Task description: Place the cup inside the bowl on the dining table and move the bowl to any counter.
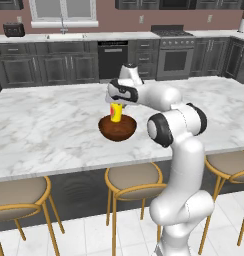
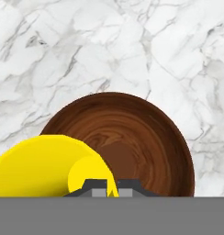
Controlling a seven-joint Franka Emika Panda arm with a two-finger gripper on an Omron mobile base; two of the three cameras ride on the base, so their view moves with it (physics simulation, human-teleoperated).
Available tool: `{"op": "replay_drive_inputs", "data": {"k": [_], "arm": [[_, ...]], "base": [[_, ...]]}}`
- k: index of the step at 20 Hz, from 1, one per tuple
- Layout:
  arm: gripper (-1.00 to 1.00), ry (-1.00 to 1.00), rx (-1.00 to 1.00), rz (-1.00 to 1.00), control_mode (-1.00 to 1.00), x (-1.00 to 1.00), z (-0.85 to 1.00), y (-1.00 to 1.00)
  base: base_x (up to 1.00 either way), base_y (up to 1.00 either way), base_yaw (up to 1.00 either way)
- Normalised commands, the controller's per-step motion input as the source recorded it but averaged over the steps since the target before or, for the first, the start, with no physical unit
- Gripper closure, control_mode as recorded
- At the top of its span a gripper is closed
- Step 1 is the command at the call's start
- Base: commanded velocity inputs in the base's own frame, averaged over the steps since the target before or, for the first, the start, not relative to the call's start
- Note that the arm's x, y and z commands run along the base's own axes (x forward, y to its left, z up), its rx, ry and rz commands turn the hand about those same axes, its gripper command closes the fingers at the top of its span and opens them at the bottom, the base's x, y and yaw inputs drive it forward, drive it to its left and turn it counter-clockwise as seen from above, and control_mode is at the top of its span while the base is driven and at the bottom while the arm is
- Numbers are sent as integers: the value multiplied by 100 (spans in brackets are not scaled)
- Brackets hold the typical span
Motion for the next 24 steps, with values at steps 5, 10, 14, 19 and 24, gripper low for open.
{"op": "replay_drive_inputs", "data": {"k": [5,10,14,19,24], "arm": [[100,0,0,0,-100,6,-23,1],[100,0,0,0,-100,5,-20,0],[100,0,0,0,-100,8,-24,3],[100,0,0,0,-100,7,-20,2],[100,0,0,0,-100,8,-19,3]], "base": [[0,0,0],[0,0,0],[0,0,0],[0,0,0],[0,0,0]]}}
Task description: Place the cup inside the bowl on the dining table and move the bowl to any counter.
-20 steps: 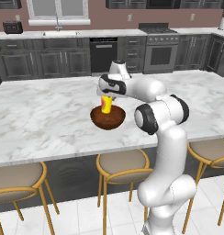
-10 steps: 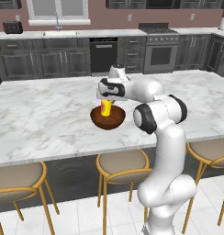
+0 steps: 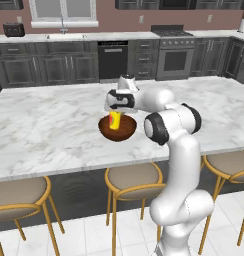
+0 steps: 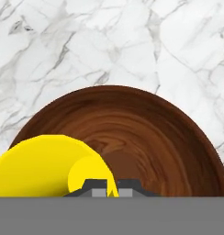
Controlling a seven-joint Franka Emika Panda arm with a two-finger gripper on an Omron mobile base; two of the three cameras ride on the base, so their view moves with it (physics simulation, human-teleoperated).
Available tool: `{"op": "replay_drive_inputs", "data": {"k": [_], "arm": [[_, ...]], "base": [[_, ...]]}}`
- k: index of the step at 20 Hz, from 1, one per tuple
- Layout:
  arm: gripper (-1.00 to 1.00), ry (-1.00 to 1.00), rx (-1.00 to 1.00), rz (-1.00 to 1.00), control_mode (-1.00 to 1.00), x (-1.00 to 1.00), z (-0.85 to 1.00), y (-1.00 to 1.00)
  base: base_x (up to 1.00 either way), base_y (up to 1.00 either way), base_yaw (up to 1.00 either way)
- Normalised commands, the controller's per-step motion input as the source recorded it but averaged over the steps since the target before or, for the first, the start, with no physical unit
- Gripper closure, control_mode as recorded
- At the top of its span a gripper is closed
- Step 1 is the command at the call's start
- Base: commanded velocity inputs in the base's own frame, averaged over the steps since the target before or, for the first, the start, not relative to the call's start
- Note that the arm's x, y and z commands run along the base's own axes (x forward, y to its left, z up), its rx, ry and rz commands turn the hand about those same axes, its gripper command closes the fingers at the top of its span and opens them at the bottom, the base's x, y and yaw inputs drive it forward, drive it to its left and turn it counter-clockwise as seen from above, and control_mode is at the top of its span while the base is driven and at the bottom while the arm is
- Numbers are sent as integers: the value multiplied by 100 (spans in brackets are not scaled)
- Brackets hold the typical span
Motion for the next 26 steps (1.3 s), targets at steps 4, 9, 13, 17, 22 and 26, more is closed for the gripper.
{"op": "replay_drive_inputs", "data": {"k": [4,9,13,17,22,26], "arm": [[100,0,0,0,-100,8,-24,4],[100,0,0,0,-100,12,-22,1],[100,0,0,0,-100,13,-19,0],[100,0,0,0,-100,10,-19,0],[100,0,0,0,-100,4,-19,2],[100,0,0,0,-100,0,-3,9]], "base": [[0,0,0],[0,0,0],[0,0,0],[0,0,0],[0,0,0],[0,0,0]]}}
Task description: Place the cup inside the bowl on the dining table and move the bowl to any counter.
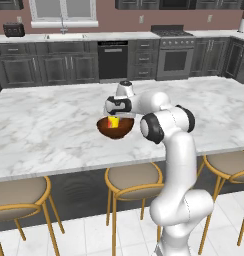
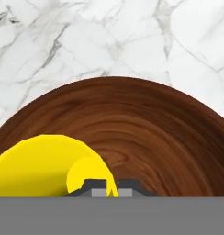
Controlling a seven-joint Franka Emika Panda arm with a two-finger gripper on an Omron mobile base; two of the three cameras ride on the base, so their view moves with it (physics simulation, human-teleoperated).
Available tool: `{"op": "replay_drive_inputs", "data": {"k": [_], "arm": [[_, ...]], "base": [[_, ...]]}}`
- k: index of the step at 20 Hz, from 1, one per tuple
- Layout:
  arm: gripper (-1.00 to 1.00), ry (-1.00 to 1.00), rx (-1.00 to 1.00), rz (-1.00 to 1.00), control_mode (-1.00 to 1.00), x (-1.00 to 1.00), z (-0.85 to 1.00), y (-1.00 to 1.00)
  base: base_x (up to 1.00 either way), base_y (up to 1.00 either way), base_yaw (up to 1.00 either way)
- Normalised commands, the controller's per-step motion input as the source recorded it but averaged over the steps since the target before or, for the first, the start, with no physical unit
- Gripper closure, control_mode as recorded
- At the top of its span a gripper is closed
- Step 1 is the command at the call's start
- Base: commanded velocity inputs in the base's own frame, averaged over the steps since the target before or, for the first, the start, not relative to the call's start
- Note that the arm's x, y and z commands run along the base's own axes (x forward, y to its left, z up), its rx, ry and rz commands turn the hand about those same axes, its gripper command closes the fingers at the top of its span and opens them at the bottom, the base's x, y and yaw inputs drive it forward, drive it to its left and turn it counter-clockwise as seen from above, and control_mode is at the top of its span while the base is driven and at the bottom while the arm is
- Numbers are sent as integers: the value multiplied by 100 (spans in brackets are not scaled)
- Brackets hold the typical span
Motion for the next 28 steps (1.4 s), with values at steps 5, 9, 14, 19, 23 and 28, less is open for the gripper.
{"op": "replay_drive_inputs", "data": {"k": [5,9,14,19,23,28], "arm": [[100,0,0,0,-100,-14,0,1],[100,0,0,0,-100,-24,0,1],[100,0,0,0,-100,-4,0,0],[-100,0,0,0,-100,0,0,5],[-100,0,0,0,-100,0,0,7],[-100,0,0,0,-100,0,0,0]], "base": [[0,0,0],[0,0,0],[0,0,0],[0,0,0],[0,0,0],[0,0,0]]}}
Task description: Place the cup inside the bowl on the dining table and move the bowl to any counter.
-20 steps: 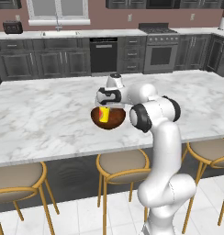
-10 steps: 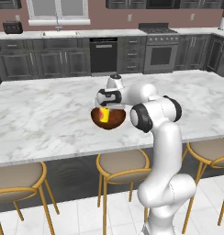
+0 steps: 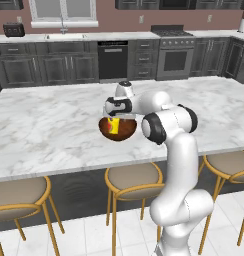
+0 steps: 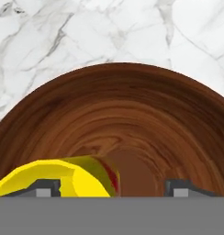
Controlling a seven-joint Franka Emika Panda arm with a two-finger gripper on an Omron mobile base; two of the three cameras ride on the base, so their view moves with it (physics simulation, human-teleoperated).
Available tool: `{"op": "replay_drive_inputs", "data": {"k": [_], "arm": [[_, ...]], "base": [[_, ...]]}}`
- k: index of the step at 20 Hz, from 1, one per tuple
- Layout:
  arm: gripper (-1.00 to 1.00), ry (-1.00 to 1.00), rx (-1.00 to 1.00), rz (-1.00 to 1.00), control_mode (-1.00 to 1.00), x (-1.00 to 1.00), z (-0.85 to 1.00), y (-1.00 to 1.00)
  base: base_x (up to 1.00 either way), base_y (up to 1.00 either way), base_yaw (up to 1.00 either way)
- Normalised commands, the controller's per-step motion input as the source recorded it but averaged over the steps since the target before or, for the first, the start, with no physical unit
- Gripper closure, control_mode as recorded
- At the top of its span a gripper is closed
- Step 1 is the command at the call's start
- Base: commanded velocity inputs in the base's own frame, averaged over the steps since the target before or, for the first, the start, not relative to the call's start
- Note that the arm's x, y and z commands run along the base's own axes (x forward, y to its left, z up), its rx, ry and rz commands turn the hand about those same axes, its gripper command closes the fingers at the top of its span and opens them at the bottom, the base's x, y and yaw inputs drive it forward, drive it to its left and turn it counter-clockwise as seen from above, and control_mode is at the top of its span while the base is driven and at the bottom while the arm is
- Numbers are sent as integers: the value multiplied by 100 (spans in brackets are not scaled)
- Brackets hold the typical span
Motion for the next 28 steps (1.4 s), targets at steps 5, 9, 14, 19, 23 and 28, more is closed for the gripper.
{"op": "replay_drive_inputs", "data": {"k": [5,9,14,19,23,28], "arm": [[-100,-3,0,0,-100,-33,22,-1],[-100,0,0,-4,-100,-38,16,-9],[-100,1,0,-6,-100,-42,0,-22],[-100,3,0,-5,-100,-27,0,-49],[-100,1,0,-4,-100,-5,0,-52],[-100,1,0,-3,-100,-1,0,-40]], "base": [[0,0,0],[0,0,0],[0,0,0],[0,0,0],[0,0,0],[0,0,0]]}}
